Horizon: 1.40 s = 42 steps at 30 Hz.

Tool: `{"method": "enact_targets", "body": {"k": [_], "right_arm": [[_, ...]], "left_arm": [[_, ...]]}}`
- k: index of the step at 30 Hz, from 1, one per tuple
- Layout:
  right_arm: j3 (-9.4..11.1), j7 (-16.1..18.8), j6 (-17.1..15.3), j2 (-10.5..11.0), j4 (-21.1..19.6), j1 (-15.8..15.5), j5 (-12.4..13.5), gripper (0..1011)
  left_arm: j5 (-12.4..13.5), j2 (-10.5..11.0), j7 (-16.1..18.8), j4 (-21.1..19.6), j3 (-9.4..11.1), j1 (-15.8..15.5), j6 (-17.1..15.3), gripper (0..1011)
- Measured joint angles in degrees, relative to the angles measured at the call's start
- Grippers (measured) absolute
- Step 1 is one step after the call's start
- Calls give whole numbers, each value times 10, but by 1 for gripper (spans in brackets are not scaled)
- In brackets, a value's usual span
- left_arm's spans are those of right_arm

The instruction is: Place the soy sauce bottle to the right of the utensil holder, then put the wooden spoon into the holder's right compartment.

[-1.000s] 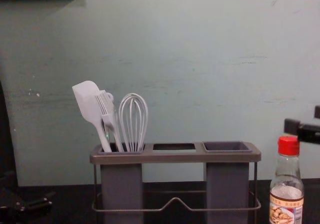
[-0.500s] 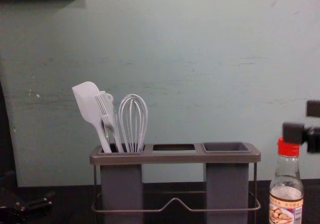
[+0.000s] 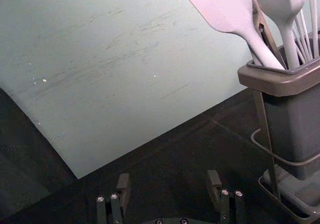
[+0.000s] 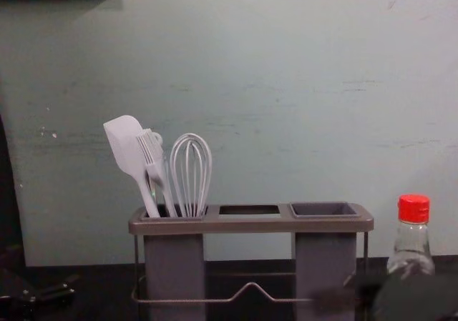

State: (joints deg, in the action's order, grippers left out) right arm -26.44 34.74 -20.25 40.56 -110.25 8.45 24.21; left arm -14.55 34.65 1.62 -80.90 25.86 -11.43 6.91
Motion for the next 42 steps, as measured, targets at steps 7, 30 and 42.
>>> {"method": "enact_targets", "body": {"k": [7, 30, 42], "right_arm": [[-93, 13, -118, -47, 52, 100, -32, 1004], [-200, -9, -224, -145, 181, 212, -84, 1004], [-208, -12, -222, -168, 208, 220, -109, 1004]], "left_arm": [[0, 0, 0, 0, 0, 0, 0, 1005], [0, 0, 0, 0, 0, 0, 0, 1005], [0, 0, 0, 0, 0, 0, 0, 1005]]}}
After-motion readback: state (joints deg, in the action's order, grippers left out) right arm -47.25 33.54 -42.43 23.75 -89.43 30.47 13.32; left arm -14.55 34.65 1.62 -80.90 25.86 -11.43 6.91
